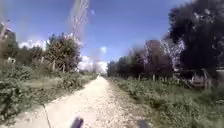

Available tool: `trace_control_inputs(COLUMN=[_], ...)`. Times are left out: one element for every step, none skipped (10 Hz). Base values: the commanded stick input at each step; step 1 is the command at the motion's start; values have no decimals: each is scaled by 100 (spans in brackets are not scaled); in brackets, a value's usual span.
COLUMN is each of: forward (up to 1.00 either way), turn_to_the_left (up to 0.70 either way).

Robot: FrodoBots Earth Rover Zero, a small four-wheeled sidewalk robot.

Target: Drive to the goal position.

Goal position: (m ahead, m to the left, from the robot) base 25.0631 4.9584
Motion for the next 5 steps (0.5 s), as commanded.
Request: trace_control_inputs(forward=[70,70,70,70,70], turn_to_the_left=[-12,-34,-34,-12,0])
